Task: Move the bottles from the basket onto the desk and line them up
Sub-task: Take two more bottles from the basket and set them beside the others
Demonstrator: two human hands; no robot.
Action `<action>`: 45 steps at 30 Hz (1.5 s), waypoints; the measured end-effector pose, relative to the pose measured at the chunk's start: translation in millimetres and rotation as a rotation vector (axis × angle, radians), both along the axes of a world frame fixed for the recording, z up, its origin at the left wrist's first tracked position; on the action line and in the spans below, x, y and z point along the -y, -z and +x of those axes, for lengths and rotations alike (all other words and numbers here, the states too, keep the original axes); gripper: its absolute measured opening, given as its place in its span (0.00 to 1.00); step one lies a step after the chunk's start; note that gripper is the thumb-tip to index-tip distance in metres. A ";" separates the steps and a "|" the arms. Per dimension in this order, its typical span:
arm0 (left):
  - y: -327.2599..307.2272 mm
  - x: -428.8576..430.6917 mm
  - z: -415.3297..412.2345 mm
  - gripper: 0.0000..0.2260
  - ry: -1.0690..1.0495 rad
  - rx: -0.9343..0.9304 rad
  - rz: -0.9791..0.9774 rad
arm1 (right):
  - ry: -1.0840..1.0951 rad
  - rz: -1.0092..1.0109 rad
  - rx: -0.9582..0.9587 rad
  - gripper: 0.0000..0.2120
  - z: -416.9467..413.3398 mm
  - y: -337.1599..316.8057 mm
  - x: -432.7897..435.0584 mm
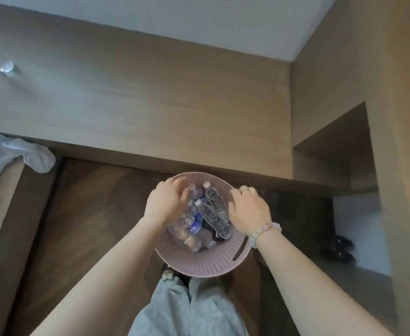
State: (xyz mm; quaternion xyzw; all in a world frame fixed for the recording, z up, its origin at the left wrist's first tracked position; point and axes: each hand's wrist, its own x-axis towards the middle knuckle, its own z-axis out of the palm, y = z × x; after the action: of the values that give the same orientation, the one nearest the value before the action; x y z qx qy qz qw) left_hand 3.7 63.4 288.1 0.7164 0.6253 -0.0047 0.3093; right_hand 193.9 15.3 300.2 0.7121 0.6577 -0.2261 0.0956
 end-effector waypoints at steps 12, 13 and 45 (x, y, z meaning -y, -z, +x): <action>257.3 72.2 -14.3 0.20 -0.273 0.026 -0.287 | 0.139 -0.249 -0.047 0.29 -12.5 301.7 33.4; 271.9 78.2 -11.9 0.20 -0.311 0.032 -0.293 | 0.221 -0.238 -0.057 0.30 -11.6 321.1 34.5; 393.0 89.6 0.0 0.19 -0.757 0.185 -0.506 | 0.845 0.016 -0.141 0.35 -24.3 418.2 56.7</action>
State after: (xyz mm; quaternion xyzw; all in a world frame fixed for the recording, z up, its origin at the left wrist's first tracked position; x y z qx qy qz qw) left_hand 3.7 -26.2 -104.9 0.3373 0.7918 0.0200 0.5087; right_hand 169.6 -41.4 -118.0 0.9025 0.3148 -0.2885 -0.0562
